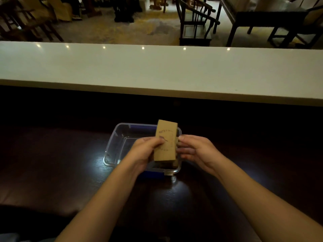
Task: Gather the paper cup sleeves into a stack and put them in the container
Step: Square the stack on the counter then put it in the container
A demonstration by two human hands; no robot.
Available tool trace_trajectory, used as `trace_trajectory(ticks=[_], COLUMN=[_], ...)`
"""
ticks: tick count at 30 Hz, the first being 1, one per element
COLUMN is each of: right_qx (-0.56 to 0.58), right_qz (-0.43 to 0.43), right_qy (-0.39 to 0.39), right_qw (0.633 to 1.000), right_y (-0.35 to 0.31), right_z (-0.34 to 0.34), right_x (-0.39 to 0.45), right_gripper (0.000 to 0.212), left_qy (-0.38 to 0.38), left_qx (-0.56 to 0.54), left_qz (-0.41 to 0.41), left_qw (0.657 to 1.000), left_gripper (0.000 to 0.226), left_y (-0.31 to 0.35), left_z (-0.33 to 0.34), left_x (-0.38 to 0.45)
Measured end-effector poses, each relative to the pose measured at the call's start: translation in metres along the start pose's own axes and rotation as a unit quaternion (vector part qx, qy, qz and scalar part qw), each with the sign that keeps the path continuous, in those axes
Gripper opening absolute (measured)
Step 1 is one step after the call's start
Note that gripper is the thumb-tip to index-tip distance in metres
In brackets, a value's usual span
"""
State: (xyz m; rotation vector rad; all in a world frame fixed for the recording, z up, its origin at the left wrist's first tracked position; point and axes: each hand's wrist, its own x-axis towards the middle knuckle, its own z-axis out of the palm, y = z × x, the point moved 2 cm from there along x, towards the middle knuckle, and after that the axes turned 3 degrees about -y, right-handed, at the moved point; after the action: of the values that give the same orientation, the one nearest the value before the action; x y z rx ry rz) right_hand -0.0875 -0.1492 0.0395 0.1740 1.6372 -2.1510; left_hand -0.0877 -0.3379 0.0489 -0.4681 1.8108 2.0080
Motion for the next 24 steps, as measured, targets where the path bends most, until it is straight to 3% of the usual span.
trace_trajectory(ticks=[4, 6, 9, 13, 24], right_qx=[-0.120, -0.152, -0.129, -0.092, -0.083], right_qz=[0.016, 0.037, 0.086, 0.081, 0.056], right_qy=[0.177, 0.212, 0.194, 0.151, 0.156], right_qw=[0.977, 0.965, 0.969, 0.981, 0.983], right_y=[0.012, 0.019, 0.032, 0.038, 0.031], right_z=[-0.018, -0.021, -0.017, -0.009, 0.002], right_x=[0.009, 0.011, 0.014, 0.014, 0.010], right_gripper=[0.055, 0.057, 0.052, 0.015, 0.015], left_qy=[0.072, 0.090, 0.080, 0.022, 0.017], left_qx=[0.051, 0.073, 0.122, 0.172, 0.192], left_qz=[-0.008, -0.046, -0.115, -0.187, -0.174], left_qw=[0.996, 0.992, 0.983, 0.967, 0.966], left_gripper=[0.011, 0.012, 0.015, 0.026, 0.020], left_y=[0.000, -0.005, -0.017, -0.029, -0.034], left_z=[-0.054, -0.069, -0.076, -0.072, -0.047], left_x=[0.019, 0.033, 0.052, 0.066, 0.069])
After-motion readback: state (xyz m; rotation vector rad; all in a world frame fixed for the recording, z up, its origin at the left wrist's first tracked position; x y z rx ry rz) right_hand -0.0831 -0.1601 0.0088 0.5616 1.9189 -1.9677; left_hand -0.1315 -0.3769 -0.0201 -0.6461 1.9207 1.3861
